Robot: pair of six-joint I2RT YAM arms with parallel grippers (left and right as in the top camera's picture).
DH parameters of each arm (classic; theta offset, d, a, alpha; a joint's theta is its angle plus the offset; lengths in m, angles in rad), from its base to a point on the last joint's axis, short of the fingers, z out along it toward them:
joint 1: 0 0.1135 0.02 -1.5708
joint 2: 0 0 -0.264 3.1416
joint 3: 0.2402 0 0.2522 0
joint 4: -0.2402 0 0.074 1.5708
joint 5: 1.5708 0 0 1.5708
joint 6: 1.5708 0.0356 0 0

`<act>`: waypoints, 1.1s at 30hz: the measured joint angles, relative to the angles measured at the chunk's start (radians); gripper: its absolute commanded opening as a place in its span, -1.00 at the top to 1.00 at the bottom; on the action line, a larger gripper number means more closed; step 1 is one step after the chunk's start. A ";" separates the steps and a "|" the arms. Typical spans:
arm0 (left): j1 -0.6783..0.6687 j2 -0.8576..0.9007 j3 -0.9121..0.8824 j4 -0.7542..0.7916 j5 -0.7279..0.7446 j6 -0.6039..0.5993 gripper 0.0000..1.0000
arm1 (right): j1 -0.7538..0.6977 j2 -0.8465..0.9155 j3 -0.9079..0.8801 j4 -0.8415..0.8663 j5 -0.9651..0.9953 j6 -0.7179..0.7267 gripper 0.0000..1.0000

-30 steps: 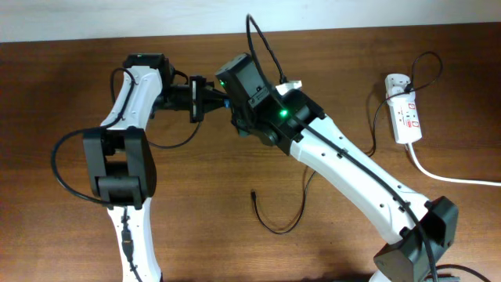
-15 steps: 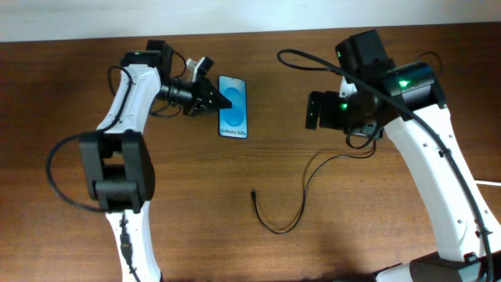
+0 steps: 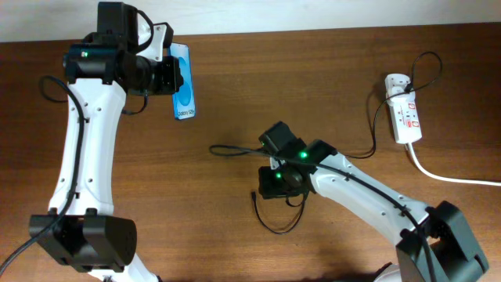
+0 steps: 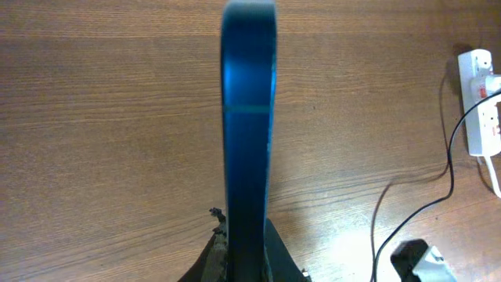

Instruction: Plug charger to phone and switch on socket

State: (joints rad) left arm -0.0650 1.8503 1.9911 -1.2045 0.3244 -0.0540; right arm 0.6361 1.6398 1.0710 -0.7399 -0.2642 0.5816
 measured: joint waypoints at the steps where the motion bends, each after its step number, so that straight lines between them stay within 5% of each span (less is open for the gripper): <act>1: 0.000 0.000 0.000 -0.002 0.000 0.000 1.00 | 0.000 0.011 -0.010 0.022 -0.008 0.020 0.33; 12: 0.000 0.000 0.000 -0.014 0.000 0.000 1.00 | 0.071 0.198 -0.028 0.142 -0.126 0.100 0.36; 28: 0.000 0.000 0.000 -0.014 0.000 0.000 1.00 | 0.019 0.207 -0.030 0.147 -0.147 0.103 0.52; 33: 0.000 0.000 0.000 -0.014 0.000 0.000 1.00 | 0.019 0.217 -0.031 0.149 -0.164 0.103 0.74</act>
State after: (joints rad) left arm -0.0650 1.8503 1.9911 -1.2186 0.3241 -0.0540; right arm 0.6552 1.8565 1.0401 -0.5911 -0.4282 0.6846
